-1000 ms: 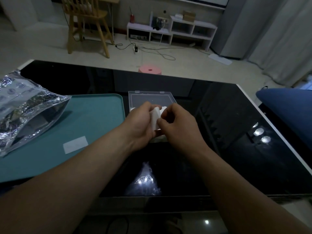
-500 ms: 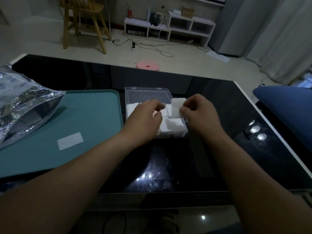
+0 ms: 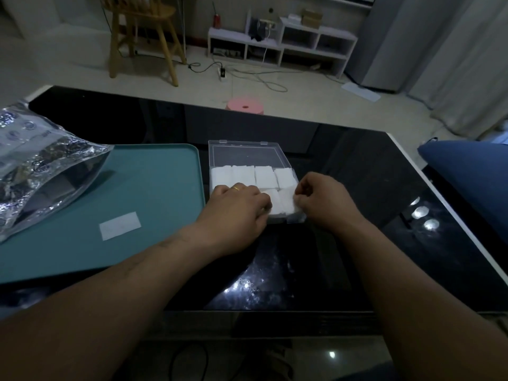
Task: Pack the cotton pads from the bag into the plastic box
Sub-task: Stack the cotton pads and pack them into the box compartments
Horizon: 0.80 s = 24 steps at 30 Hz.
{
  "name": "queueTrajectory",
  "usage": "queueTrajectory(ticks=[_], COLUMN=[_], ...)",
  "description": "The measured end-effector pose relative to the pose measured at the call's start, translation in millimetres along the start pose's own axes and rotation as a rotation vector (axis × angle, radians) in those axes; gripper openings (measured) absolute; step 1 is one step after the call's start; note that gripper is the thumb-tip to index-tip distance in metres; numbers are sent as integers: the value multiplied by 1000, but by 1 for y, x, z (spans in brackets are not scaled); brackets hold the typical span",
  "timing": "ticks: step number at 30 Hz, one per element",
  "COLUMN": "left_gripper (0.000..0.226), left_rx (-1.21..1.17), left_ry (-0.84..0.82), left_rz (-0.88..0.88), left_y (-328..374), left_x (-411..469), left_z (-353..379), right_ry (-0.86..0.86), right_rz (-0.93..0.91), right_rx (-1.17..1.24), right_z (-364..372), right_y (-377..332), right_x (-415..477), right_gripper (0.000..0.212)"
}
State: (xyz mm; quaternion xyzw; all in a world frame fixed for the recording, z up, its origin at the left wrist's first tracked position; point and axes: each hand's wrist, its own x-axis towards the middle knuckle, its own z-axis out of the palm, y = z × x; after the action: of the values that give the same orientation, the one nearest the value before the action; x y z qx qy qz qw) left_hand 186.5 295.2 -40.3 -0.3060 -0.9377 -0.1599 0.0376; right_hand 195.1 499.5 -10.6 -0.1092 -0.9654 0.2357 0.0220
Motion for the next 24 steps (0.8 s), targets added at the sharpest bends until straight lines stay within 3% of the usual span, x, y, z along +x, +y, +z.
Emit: queueTrajectory(ticks=[6,9,12,16,20,24], left_gripper=[39,53,60,57,54,56], left_rx=[45,92,106,83,51,53], left_ry=[18,-70,-150,-120,30,-29], left_rz=[62,109,130,113,-18,-157], left_y=[-2,-1,-3,-5,-10,-26], left_x=[-1,-2,-2,-3,-1,6], left_z=[3,6,10,10,11,7], right_ry=[29,106,48,47,132,-33], right_rz=[-76,-144,-175,-181,-251,-276], right_rx=[-223,-214,-212,-273,-269,-264], right_z=[5,7,12,20,26,36], right_y=[-4,-6,-8,-8,-11,-9], right_x=[2,0,-3,-1,-2,1], right_gripper=[2,7,8,11,37,61])
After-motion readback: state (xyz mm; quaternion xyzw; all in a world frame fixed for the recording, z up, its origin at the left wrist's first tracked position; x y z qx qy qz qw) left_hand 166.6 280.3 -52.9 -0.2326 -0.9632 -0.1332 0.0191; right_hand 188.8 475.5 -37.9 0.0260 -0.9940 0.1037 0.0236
